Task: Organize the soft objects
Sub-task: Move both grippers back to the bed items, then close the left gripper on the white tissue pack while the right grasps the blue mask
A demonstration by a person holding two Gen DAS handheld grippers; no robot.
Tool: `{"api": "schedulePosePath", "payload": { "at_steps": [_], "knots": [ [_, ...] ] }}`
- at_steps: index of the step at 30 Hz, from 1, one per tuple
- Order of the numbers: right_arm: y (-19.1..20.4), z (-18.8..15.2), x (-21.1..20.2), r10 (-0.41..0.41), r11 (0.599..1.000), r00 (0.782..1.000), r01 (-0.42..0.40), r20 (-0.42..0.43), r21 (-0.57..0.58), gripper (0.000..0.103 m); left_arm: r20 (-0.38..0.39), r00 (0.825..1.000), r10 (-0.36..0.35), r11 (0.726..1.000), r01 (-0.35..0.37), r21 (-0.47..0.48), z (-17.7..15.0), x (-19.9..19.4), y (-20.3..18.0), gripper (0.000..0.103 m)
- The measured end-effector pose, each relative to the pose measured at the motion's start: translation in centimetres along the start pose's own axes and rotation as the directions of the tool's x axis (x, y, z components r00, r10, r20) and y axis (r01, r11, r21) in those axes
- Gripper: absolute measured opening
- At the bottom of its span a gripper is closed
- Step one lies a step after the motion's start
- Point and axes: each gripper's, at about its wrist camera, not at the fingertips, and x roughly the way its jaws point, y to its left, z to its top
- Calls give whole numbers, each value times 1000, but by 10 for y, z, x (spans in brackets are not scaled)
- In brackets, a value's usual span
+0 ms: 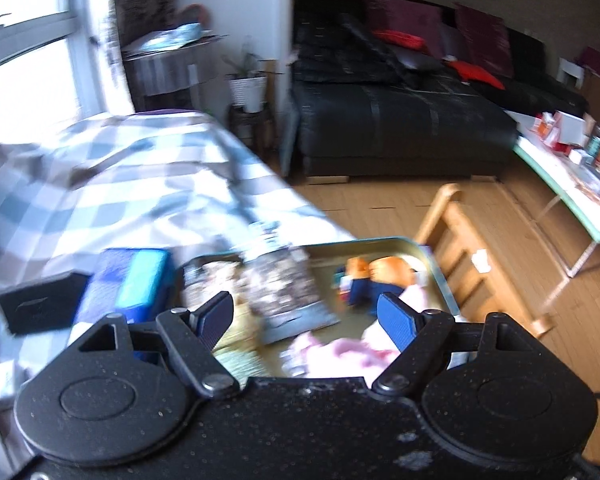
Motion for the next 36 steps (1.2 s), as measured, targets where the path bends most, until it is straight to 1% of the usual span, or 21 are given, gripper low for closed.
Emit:
{"api": "schedulePosePath", "payload": {
  "at_steps": [3, 7, 12, 15, 18, 20, 25, 28, 32, 36],
  "knots": [
    [27, -13, -5, 60, 998, 998, -60, -6, -33, 79, -21, 1000, -2, 1000, 2, -8, -1, 7, 1, 71],
    [67, -31, -10, 130, 988, 991, -131, -24, -86, 80, -35, 999, -28, 1000, 28, -1, -2, 11, -1, 71],
    [113, -56, -11, 215, 964, 974, -224, -72, -144, 80, -71, 996, -51, 999, 52, 12, -7, 18, -7, 71],
    [137, -72, -9, 244, 949, 963, -262, -117, -176, 80, -100, 992, -77, 997, 78, 1, -8, 24, -10, 71],
    [154, -86, -6, 261, 935, 952, -291, -161, -205, 80, -123, 990, -71, 997, 72, 8, -10, 30, -15, 71],
    [161, -92, -5, 265, 927, 948, -301, -177, -225, 80, -129, 989, -79, 997, 82, 17, -11, 31, -18, 71],
    [171, -100, -3, 260, 912, 946, -306, -193, -273, 80, -137, 984, -115, 993, 118, 11, -11, 35, -24, 71],
    [173, -100, -1, 263, 910, 943, -312, -201, -273, 80, -146, 984, -98, 995, 102, 23, -12, 39, -28, 71],
    [176, -101, 3, 262, 910, 941, -315, -214, -269, 81, -159, 983, -87, 996, 91, 16, -12, 46, -30, 79],
    [180, -104, 6, 256, 909, 939, -315, -231, -273, 81, -165, 984, -64, 997, 70, 31, -14, 50, -33, 82]
  ]
}}
